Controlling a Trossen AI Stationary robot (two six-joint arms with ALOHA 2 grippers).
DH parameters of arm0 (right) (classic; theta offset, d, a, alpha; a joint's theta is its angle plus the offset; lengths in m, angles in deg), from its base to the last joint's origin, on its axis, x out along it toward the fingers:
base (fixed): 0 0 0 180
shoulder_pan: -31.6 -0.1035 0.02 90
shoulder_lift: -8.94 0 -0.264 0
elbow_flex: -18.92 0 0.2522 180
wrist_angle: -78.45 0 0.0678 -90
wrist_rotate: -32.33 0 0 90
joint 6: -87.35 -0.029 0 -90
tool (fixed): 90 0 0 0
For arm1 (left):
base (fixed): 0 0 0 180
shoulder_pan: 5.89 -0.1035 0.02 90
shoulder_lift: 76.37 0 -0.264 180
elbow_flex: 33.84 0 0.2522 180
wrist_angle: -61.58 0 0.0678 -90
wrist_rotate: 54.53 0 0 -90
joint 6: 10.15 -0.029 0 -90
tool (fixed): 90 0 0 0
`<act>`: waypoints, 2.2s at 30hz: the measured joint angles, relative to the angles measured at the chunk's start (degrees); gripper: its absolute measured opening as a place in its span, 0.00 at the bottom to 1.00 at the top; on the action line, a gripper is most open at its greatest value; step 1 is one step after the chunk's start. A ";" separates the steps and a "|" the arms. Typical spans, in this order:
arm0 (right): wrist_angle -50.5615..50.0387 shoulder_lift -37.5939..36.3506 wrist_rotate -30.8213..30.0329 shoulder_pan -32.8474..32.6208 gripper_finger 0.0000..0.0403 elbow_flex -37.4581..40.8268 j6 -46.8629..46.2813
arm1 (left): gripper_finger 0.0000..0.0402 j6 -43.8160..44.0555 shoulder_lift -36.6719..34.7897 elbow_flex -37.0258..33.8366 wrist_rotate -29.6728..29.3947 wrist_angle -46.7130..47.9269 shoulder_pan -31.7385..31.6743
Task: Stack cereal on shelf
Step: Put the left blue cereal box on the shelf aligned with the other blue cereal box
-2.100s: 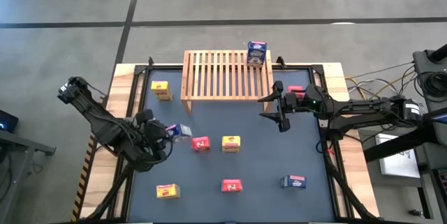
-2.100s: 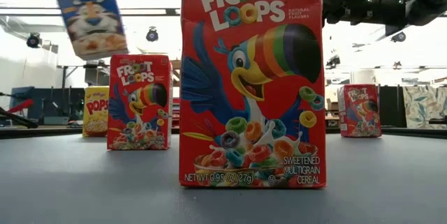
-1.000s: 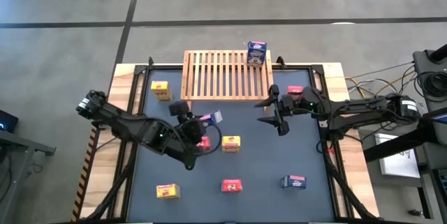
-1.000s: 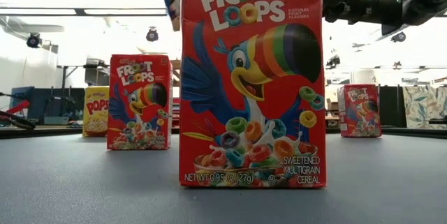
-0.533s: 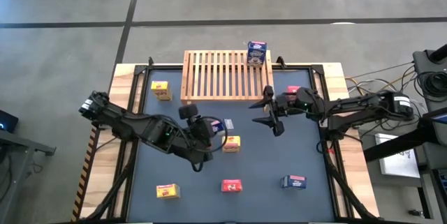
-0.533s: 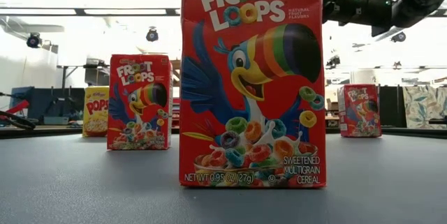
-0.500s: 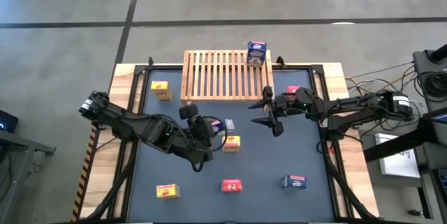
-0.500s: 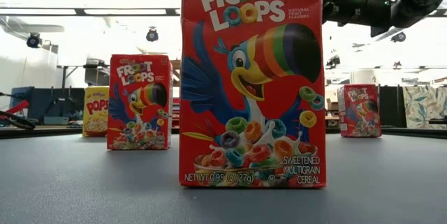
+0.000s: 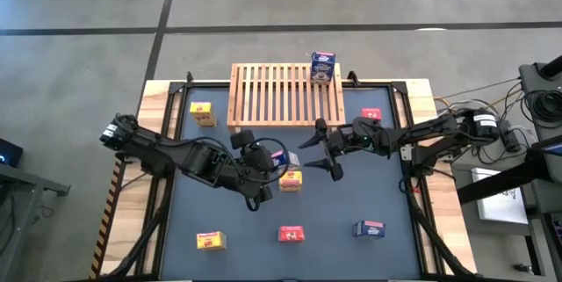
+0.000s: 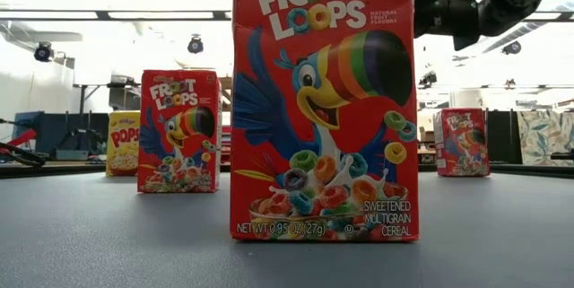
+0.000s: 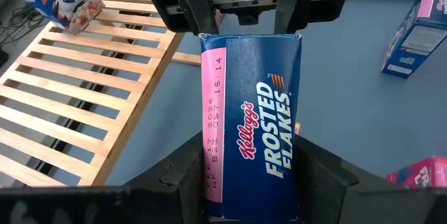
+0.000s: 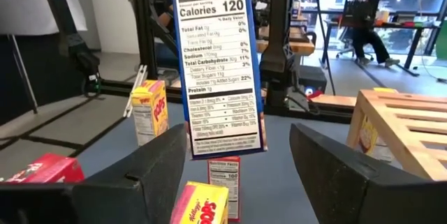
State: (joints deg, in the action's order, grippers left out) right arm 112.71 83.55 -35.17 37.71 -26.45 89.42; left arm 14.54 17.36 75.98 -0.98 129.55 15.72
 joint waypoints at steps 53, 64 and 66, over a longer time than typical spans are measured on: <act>-0.15 2.86 -1.35 -0.87 0.72 -1.46 -3.54 | 0.39 -8.99 -0.09 -5.77 6.76 -14.11 -5.01; -1.07 2.82 -0.93 -0.85 0.50 -1.48 -3.50 | 0.45 -7.06 -0.07 -5.84 5.90 -13.96 -4.98; -1.27 2.80 -0.95 -0.84 0.48 -1.48 -3.48 | 0.49 -7.06 -0.07 -5.84 5.80 -13.59 -4.98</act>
State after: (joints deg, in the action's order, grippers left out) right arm 111.44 86.35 -36.11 36.87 -27.93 85.94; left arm 7.48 17.30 70.14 4.82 115.96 10.74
